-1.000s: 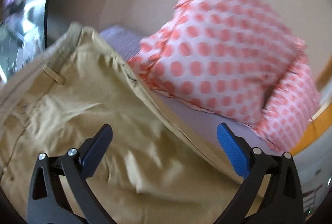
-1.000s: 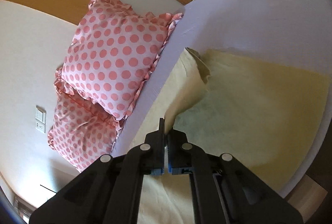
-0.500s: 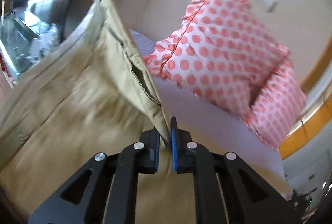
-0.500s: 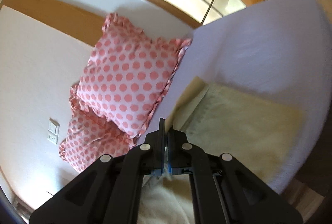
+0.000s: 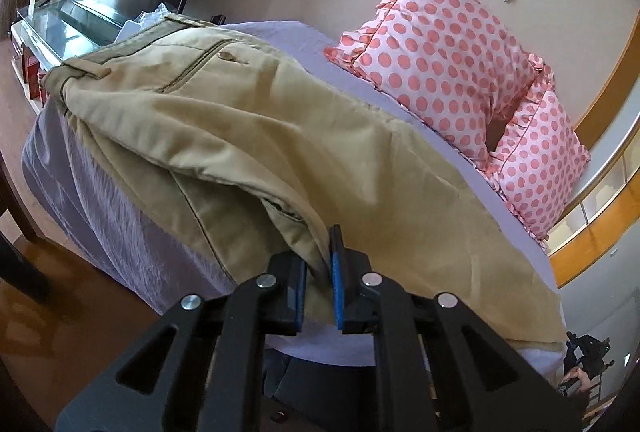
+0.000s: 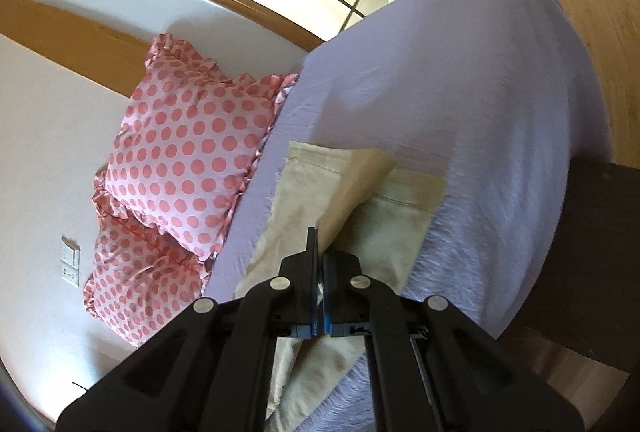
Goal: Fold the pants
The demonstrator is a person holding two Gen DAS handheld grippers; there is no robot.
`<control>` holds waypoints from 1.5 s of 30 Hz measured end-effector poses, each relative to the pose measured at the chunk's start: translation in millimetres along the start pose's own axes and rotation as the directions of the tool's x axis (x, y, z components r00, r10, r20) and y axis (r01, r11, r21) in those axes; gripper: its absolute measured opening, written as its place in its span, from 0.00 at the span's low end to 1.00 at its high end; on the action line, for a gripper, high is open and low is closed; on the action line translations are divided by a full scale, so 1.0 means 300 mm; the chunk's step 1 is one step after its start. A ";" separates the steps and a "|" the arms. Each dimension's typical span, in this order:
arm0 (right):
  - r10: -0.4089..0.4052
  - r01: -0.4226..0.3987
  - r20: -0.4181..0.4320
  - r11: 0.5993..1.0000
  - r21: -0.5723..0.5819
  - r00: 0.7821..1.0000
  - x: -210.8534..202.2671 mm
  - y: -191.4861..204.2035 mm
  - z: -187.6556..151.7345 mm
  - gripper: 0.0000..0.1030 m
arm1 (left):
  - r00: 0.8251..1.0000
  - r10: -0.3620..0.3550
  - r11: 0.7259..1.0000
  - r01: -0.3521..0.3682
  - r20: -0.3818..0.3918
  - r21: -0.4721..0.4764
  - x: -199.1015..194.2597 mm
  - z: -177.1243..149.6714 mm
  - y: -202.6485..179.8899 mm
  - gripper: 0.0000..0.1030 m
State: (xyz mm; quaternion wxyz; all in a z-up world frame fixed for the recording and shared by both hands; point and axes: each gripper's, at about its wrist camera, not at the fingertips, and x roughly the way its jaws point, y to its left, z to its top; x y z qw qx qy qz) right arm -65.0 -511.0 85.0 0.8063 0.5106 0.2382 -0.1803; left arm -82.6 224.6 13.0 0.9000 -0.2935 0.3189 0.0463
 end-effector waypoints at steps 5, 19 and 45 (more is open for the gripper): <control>-0.087 0.087 0.006 0.994 -0.060 0.996 -0.023 0.010 -0.009 0.07 | 0.999 -0.036 0.999 0.036 0.009 -0.004 -0.017 -0.025 0.015 0.15; -0.171 0.199 0.184 0.969 -0.144 0.968 -0.065 0.015 0.029 0.56 | 0.994 -0.070 0.997 0.073 0.081 -0.028 -0.112 -0.117 0.072 0.45; 0.300 -0.603 -0.556 0.613 -0.511 0.775 0.164 0.776 -0.782 0.05 | 0.974 -0.143 0.988 0.152 0.176 -0.039 -0.169 -0.166 0.078 0.79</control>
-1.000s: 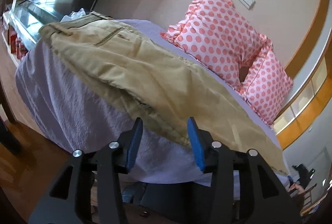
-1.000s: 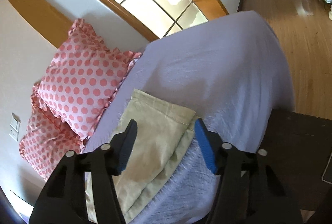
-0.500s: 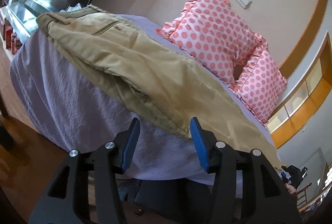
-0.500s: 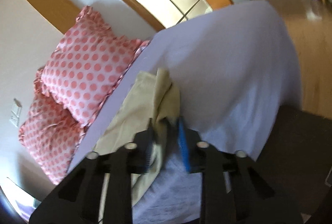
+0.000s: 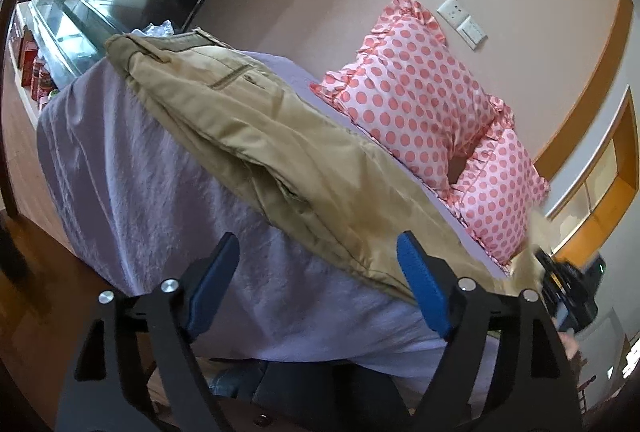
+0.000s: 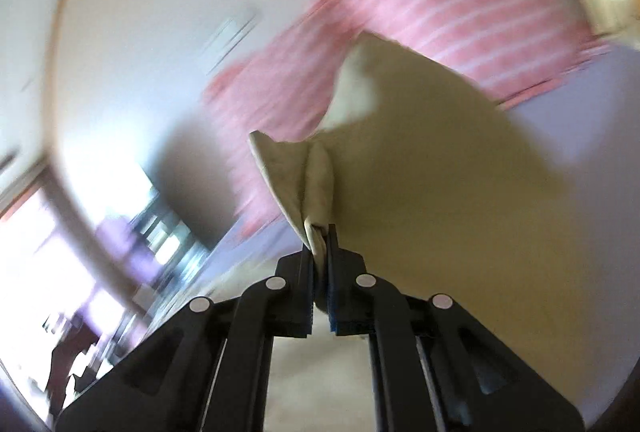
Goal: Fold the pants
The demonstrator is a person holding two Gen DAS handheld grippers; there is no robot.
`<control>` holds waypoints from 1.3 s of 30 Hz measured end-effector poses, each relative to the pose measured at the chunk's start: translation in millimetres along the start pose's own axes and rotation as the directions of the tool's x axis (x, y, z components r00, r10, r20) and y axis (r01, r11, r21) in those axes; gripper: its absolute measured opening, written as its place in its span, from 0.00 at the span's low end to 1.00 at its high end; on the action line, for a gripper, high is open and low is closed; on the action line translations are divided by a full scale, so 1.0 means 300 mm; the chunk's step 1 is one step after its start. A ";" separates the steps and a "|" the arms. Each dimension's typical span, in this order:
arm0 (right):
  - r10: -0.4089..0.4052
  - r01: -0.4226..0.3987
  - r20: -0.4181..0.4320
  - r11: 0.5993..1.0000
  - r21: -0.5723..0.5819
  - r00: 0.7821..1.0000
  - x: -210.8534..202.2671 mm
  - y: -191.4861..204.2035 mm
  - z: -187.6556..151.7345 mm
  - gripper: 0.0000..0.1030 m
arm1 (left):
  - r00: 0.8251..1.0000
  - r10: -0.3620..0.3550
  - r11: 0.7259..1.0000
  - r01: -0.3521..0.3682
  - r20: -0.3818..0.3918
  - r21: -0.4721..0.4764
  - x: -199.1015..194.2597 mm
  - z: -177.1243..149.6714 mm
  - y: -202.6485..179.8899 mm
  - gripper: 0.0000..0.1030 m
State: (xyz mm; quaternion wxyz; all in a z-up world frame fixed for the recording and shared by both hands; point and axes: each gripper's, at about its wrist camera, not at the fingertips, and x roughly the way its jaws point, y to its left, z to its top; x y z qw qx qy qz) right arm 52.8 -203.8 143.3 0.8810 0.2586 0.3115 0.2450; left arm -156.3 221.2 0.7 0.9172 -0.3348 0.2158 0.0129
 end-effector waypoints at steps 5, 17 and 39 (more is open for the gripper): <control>0.042 -0.141 -0.446 0.971 -0.191 0.894 0.315 0.238 -0.258 0.17 | 0.999 -0.037 0.998 0.039 -0.033 0.046 0.018 -0.018 -0.028 0.83; -0.033 -0.009 -0.303 0.991 -0.135 0.952 0.210 0.141 -0.190 0.82 | 0.984 -0.001 0.999 0.010 -0.177 0.050 0.219 -0.024 -0.040 0.87; 0.006 -0.029 -0.296 0.997 -0.074 0.955 0.216 0.077 -0.201 0.84 | 0.970 0.240 0.919 -0.213 0.042 -0.333 0.093 0.351 0.294 0.66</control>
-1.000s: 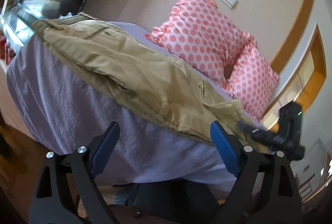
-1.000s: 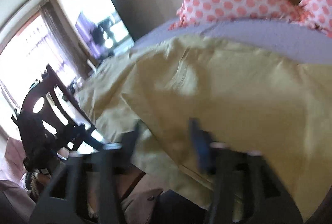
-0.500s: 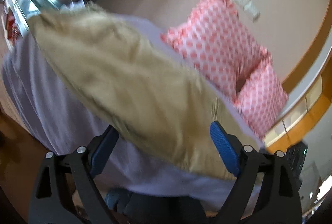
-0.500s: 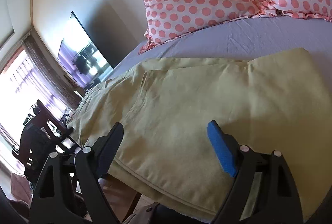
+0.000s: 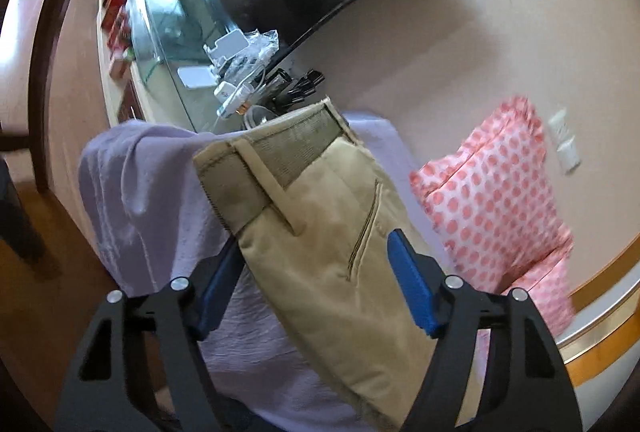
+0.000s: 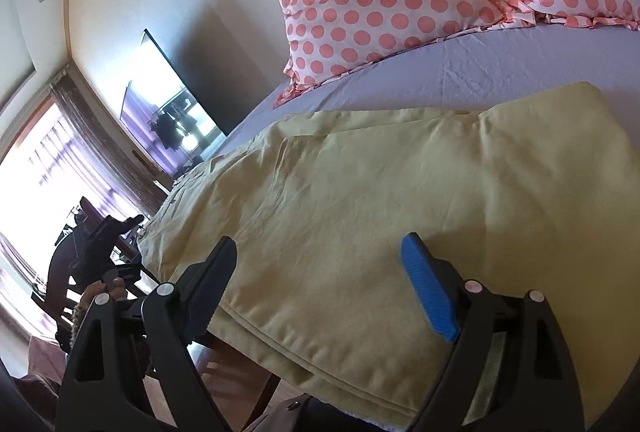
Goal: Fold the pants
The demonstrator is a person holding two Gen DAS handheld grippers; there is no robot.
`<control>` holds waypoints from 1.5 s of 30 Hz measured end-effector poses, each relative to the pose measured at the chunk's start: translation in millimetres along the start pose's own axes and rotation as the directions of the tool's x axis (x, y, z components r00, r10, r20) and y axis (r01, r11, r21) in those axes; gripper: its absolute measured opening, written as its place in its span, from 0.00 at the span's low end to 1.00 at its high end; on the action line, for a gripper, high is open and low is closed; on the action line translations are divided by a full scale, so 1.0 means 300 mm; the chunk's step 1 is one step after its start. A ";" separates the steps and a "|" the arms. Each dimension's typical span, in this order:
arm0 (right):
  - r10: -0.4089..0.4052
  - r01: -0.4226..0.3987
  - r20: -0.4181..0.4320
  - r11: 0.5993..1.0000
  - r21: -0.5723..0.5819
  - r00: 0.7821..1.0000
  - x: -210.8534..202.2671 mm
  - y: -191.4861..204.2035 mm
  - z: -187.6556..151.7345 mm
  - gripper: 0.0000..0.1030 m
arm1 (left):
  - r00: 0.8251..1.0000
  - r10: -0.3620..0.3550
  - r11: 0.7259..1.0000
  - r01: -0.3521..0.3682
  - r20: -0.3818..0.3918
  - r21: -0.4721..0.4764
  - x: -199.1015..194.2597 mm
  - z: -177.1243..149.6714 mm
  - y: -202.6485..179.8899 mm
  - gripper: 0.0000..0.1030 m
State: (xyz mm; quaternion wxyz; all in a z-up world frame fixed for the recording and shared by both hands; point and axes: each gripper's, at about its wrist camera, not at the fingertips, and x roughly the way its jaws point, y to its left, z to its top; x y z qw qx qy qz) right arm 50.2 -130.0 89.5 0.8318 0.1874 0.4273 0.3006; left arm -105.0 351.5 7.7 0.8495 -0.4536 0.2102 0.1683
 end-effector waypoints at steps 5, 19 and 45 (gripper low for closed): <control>0.009 -0.009 0.025 1.000 0.015 1.000 -0.030 -0.031 -0.005 0.84 | 1.000 -0.009 1.000 0.009 0.001 -0.003 -0.023 0.008 -0.003 0.14; 0.017 -0.020 0.089 0.999 0.034 0.996 -0.109 -0.091 -0.016 0.84 | 0.997 0.071 0.992 -0.069 -0.019 0.106 0.019 0.013 -0.135 0.07; -0.148 0.079 0.171 0.932 0.354 0.974 -0.388 -0.473 0.071 0.83 | 0.800 -0.115 -0.101 0.580 -0.589 0.808 -0.056 -1.197 -1.026 0.18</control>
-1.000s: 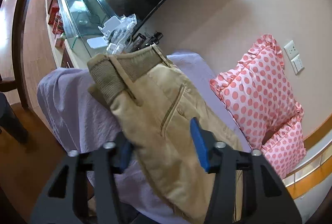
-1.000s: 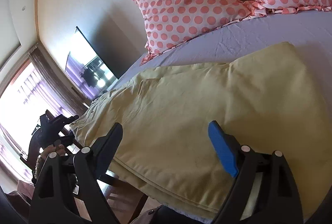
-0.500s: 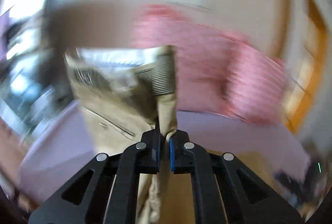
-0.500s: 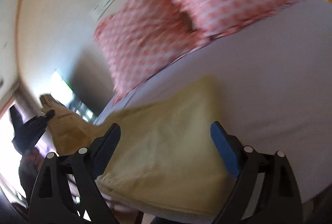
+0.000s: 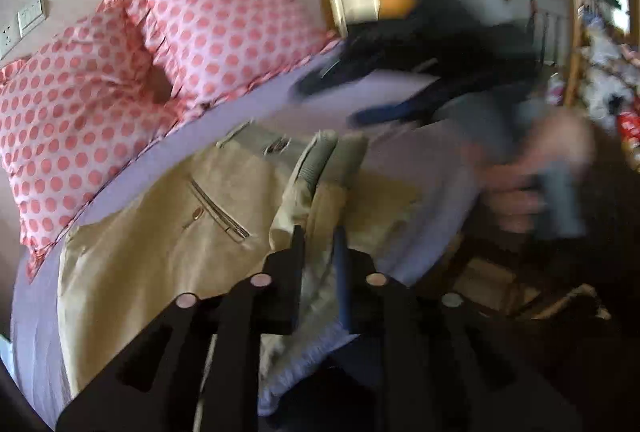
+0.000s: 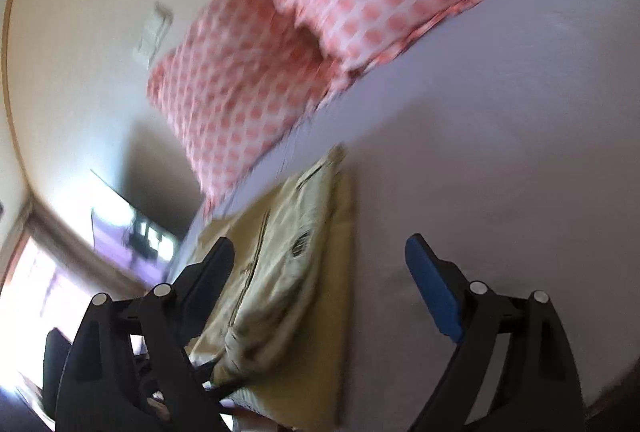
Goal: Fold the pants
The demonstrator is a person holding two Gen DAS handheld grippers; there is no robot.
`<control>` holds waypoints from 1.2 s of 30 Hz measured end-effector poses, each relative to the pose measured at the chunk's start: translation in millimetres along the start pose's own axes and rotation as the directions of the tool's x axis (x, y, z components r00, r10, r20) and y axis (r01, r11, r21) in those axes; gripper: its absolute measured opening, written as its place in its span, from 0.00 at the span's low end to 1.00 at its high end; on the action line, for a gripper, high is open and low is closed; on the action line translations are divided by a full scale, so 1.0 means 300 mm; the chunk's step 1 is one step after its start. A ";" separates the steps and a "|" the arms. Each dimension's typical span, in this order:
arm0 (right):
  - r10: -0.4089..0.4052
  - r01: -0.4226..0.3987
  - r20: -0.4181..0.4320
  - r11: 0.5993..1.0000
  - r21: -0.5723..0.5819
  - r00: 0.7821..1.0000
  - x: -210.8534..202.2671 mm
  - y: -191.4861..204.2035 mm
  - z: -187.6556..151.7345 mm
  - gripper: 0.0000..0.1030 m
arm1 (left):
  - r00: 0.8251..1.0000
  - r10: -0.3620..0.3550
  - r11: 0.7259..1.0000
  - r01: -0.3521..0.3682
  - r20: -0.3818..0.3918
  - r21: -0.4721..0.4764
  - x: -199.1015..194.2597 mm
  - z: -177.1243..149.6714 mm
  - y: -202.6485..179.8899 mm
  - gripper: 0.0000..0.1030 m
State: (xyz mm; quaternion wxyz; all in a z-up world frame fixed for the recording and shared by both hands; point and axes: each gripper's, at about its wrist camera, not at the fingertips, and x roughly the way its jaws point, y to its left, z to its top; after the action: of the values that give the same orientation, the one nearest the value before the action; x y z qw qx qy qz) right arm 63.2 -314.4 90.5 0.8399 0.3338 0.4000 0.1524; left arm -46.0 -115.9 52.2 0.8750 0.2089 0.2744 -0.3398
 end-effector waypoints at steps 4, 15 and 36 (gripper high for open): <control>-0.053 0.043 -0.129 0.996 -0.078 0.990 0.128 0.044 0.040 0.67 | 0.998 -0.011 0.977 0.025 0.070 -0.213 -0.150 -0.004 0.204 0.57; -0.019 0.003 -0.219 0.997 -0.076 0.976 0.200 0.031 0.085 0.52 | 0.983 -0.111 0.652 -0.040 -0.147 -0.757 -0.039 -0.296 0.881 0.63; 0.126 -0.132 -0.158 0.991 -0.029 0.979 0.323 0.173 0.426 0.14 | 0.985 0.080 0.742 -0.163 -0.155 -0.651 0.139 0.037 1.052 0.16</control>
State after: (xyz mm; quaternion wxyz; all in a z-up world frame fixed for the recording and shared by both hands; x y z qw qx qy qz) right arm 223.9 -281.8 128.9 0.8007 0.3297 0.4387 0.2401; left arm 207.4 73.0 91.2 0.8949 -0.0770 0.4132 -0.1501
